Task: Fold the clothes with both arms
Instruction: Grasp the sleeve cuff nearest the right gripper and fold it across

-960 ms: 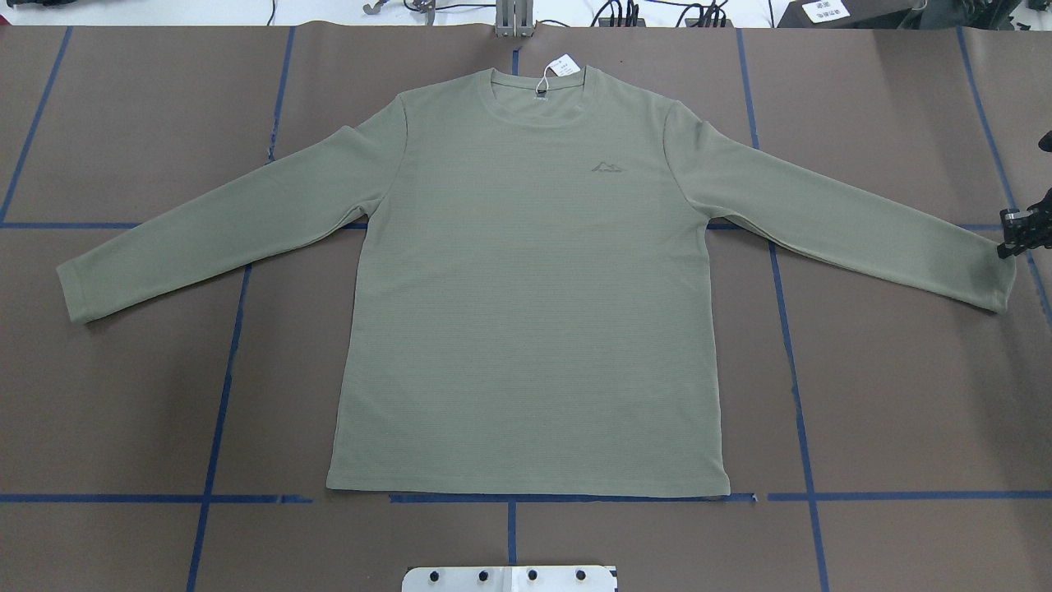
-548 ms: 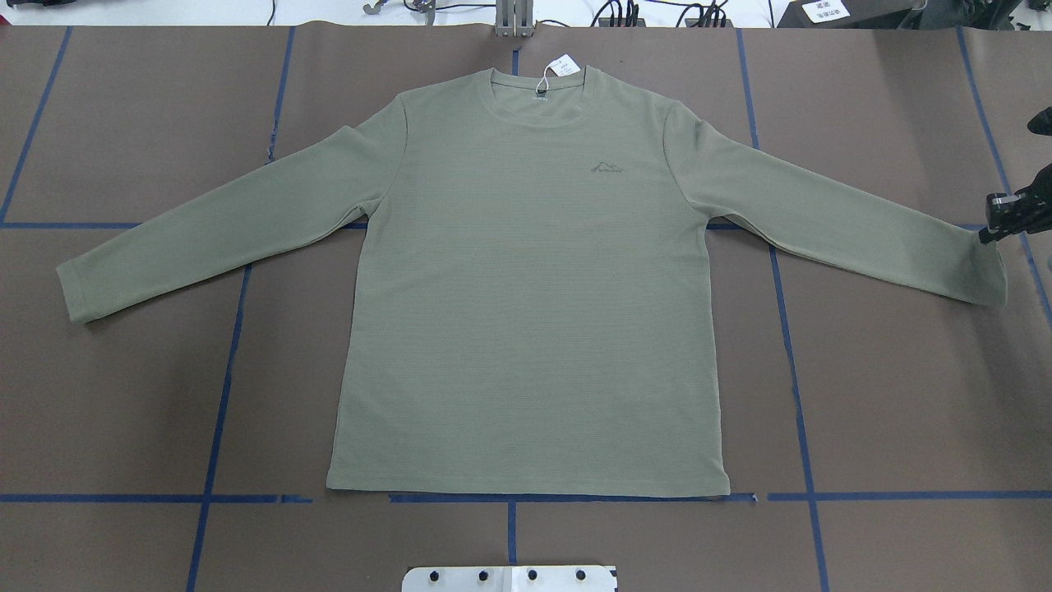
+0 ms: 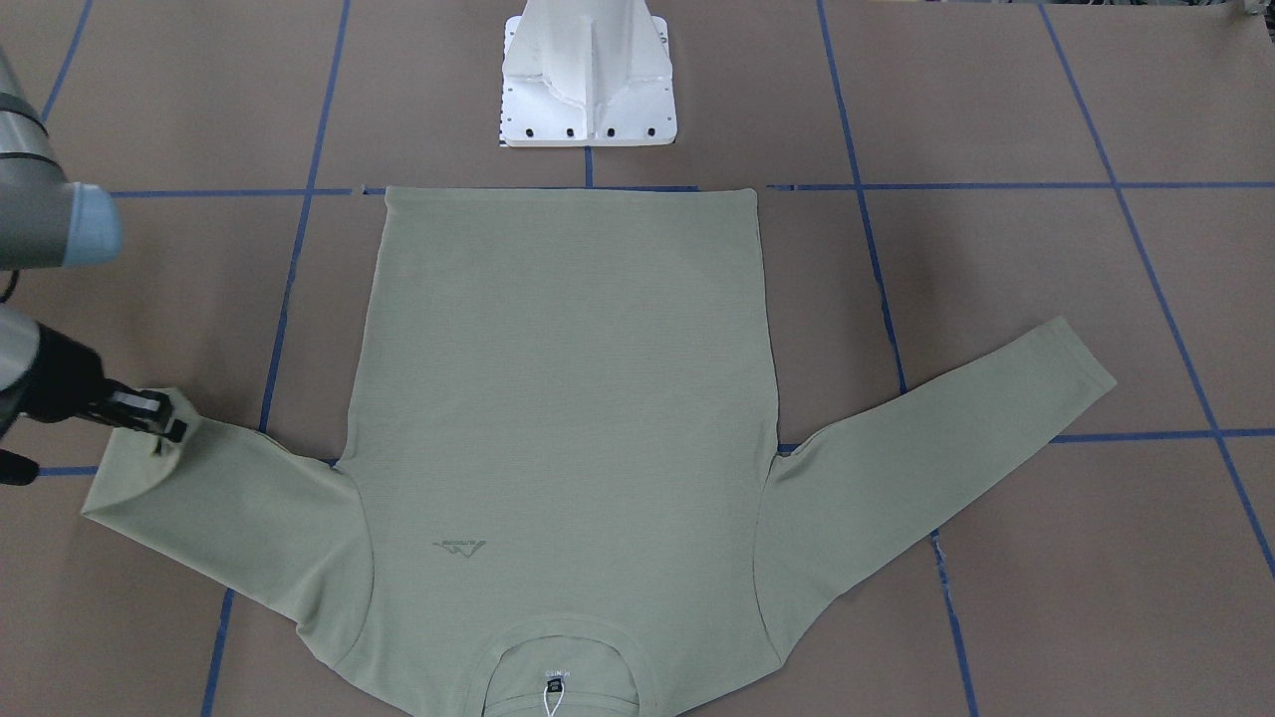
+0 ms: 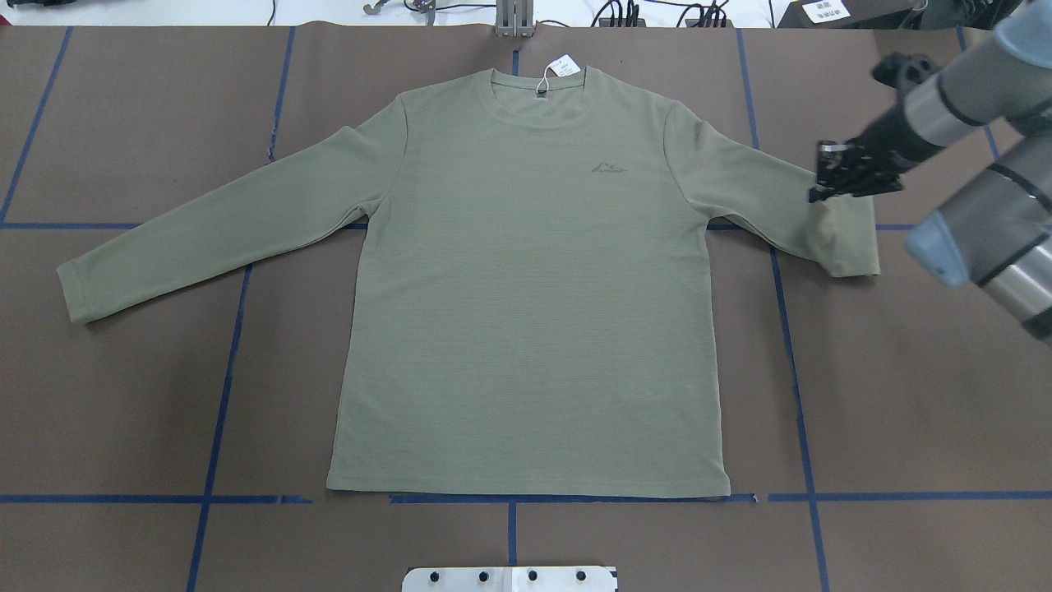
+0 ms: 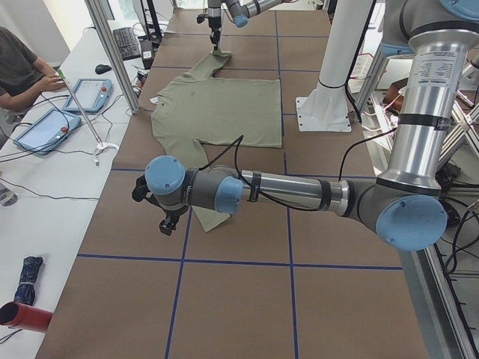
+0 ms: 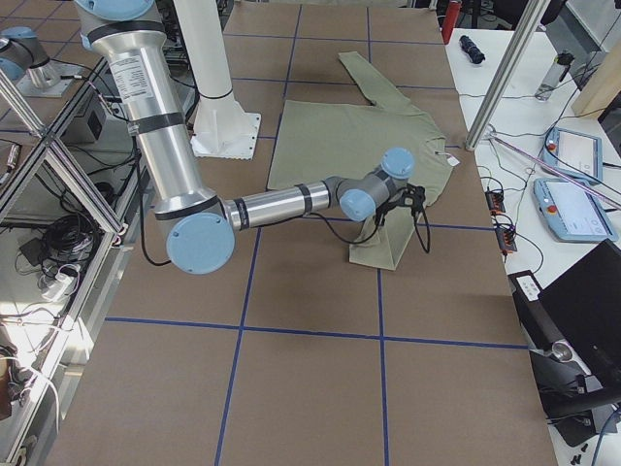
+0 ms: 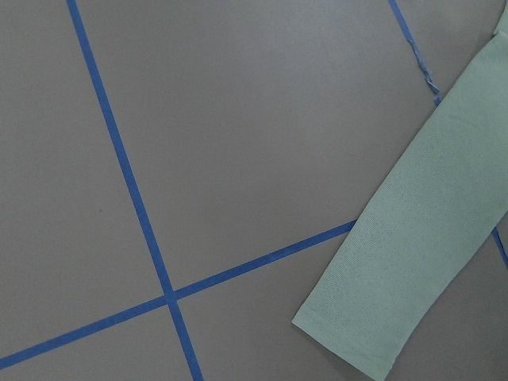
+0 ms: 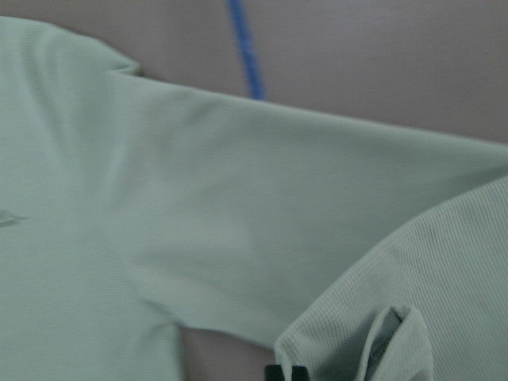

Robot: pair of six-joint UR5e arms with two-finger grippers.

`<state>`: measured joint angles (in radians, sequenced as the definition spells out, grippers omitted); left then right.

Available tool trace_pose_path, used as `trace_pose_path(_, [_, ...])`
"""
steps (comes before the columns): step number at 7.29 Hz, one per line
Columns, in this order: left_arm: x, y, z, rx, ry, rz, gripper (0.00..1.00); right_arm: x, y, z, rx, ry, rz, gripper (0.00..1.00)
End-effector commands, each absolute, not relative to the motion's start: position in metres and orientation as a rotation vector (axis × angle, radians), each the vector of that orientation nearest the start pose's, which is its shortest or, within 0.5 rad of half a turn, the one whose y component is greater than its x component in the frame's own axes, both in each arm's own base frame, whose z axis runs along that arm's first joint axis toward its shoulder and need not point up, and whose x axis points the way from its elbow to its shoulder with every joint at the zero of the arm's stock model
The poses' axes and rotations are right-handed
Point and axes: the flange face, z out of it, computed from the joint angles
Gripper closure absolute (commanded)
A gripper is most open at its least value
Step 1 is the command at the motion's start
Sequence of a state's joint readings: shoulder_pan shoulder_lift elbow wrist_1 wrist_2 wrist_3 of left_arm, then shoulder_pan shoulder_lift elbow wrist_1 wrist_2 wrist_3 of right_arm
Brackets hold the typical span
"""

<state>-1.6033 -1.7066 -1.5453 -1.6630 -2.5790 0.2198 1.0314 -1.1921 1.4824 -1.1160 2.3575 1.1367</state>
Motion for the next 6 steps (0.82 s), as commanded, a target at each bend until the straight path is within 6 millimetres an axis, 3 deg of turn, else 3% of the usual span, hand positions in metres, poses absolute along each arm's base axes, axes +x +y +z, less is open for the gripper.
trace_pose_path(1, [-0.067, -0.554, 0.571, 0.316, 0.975, 0.278, 0.0, -0.406, -0.592, 0.25, -0.083, -1.116, 0.418, 1.0])
trace_pose_path(2, [-0.067, -0.555, 0.571, 0.33, 0.973, 0.285, 0.0, -0.461, -0.582, 0.176, -0.059, -1.145, 0.459, 1.0])
trace_pose_path(3, [-0.067, -0.555, 0.57, 0.334, 0.972, 0.286, 0.0, -0.53, -0.575, 0.108, -0.043, -1.157, 0.51, 1.0])
trace_pose_path(4, [-0.067, -0.554, 0.57, 0.334, 0.972, 0.286, 0.0, -0.6, -0.566, 0.052, -0.002, -1.138, 0.52, 1.0])
trace_pose_path(5, [-0.067, -0.553, 0.572, 0.337, 0.971, 0.291, 0.0, -0.639, -0.547, 0.033, 0.05, -1.143, 0.516, 1.0])
trace_pose_path(6, [-0.067, -0.554, 0.571, 0.339, 0.971, 0.292, 0.0, -0.66, -0.53, 0.033, 0.101, -1.161, 0.518, 1.0])
